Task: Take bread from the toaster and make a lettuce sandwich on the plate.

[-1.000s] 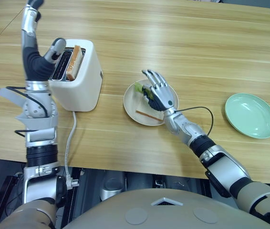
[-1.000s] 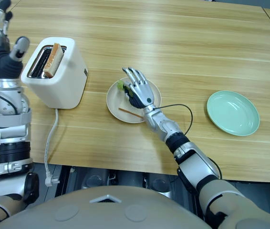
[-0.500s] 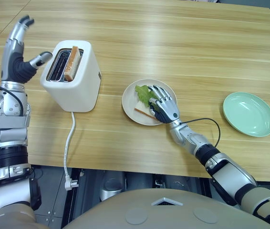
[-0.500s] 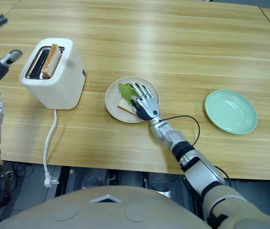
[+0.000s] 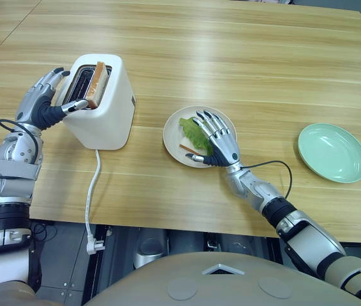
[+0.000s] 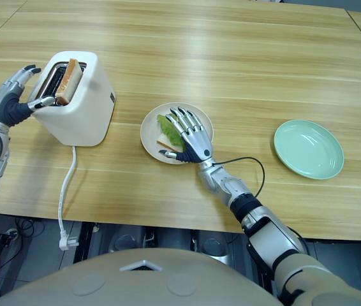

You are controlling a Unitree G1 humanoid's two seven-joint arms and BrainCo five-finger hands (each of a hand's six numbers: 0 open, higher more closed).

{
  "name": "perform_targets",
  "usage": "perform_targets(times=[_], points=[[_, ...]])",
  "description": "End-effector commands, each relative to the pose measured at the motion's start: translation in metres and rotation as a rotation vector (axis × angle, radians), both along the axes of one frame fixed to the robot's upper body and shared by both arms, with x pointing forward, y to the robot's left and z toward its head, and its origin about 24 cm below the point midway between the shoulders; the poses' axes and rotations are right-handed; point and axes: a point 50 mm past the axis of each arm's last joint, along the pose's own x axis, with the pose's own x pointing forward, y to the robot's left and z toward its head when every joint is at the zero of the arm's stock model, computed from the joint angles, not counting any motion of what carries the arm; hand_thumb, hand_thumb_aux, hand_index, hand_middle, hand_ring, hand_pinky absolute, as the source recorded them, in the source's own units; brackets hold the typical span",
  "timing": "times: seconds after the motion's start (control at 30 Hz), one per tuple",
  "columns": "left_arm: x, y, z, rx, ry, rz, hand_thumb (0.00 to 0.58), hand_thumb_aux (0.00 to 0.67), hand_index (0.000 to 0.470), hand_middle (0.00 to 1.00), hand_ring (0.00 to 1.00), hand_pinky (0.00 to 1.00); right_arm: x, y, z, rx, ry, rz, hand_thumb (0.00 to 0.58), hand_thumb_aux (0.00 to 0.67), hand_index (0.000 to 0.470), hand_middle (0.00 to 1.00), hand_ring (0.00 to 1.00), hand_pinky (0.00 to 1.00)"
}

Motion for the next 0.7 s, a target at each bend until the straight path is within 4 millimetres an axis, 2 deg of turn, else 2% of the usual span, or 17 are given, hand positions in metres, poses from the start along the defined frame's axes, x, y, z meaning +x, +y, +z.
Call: perform_targets(times=[0.03,0.07,0.1,0.13,0.37,0.7], points=[[0.001,-0.007,-0.011,0.002,0.052,-0.021,0.337,0.236,0.162,0.0,0.0,0.0,-0.003,0.003,0.002,0.005,-0.022,0.018,0.0,0.0,0.0,0.0,0.0,0.0],[0.001,-0.009,-0.012,-0.004,0.053,-0.03,0.41,0.307,0.211,0.0,0.0,0.0,-0.003,0.003,0.003,0.006,-0.023,0.018,0.0,0.0,0.0,0.0,0.0,0.0],[0.002,-0.011,-0.012,-0.01,0.055,-0.04,0.456,0.36,0.247,0.0,0.0,0.0,-0.003,0.003,0.003,0.007,-0.025,0.016,0.0,0.0,0.0,0.0,0.0,0.0],[0.003,-0.014,-0.013,-0.013,0.058,-0.05,0.472,0.381,0.262,0.0,0.0,0.0,-0.003,0.003,0.003,0.007,-0.025,0.015,0.0,0.0,0.0,0.0,0.0,0.0],[0.007,-0.023,-0.019,-0.028,0.073,-0.075,0.501,0.423,0.29,0.0,0.0,0.0,-0.002,0.006,0.002,0.01,-0.027,0.011,0.0,0.0,0.0,0.0,0.0,0.0],[0.009,-0.025,-0.024,-0.058,0.09,-0.088,0.482,0.394,0.271,0.0,0.0,0.0,-0.003,0.008,0.001,0.015,-0.024,0.009,0.0,0.0,0.0,0.0,0.0,0.0]])
